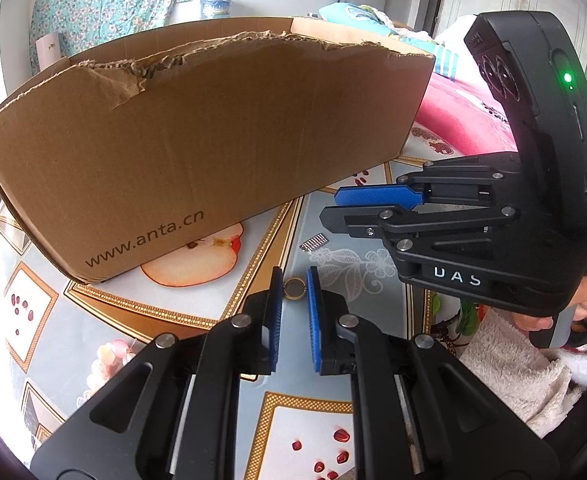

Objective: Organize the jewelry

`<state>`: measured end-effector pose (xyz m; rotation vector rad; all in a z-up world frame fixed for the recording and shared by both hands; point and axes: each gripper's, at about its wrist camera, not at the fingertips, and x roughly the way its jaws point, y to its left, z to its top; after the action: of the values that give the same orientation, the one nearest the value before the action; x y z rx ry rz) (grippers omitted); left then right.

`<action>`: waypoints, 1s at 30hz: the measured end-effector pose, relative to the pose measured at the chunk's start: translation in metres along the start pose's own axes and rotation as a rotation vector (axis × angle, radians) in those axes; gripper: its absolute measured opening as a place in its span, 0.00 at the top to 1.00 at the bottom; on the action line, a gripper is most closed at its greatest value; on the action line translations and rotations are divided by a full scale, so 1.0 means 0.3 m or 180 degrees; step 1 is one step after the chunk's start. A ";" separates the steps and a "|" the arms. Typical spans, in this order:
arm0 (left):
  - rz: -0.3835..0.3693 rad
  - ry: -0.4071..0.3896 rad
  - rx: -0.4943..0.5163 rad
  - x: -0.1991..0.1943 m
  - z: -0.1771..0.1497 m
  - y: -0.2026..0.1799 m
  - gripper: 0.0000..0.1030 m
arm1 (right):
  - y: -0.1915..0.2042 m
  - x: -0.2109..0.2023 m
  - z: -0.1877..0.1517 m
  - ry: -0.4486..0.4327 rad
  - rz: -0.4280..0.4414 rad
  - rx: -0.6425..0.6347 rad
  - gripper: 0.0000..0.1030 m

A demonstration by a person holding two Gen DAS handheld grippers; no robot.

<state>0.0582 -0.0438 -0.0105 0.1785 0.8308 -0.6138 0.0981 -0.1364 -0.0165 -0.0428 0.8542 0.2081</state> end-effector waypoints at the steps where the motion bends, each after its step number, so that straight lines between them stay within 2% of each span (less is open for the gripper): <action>1: -0.0001 0.0000 0.0000 -0.001 -0.001 0.001 0.89 | 0.002 -0.001 -0.001 -0.0004 -0.0009 -0.0008 0.85; 14: 0.0029 -0.0011 0.0005 0.002 0.001 -0.006 0.89 | -0.037 -0.031 -0.006 -0.0079 0.0035 0.0120 0.90; 26: 0.0063 -0.0045 0.0005 -0.020 0.000 -0.019 0.89 | -0.050 -0.145 -0.044 -0.0288 0.0050 0.0155 0.90; 30: 0.0071 -0.0156 0.0033 -0.070 0.019 -0.038 0.89 | -0.055 -0.211 -0.062 -0.0410 0.0073 0.0151 0.90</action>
<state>0.0446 -0.0459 0.0099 0.1813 0.7776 -0.5994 0.0471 -0.1653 0.0181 0.0245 0.7311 0.2097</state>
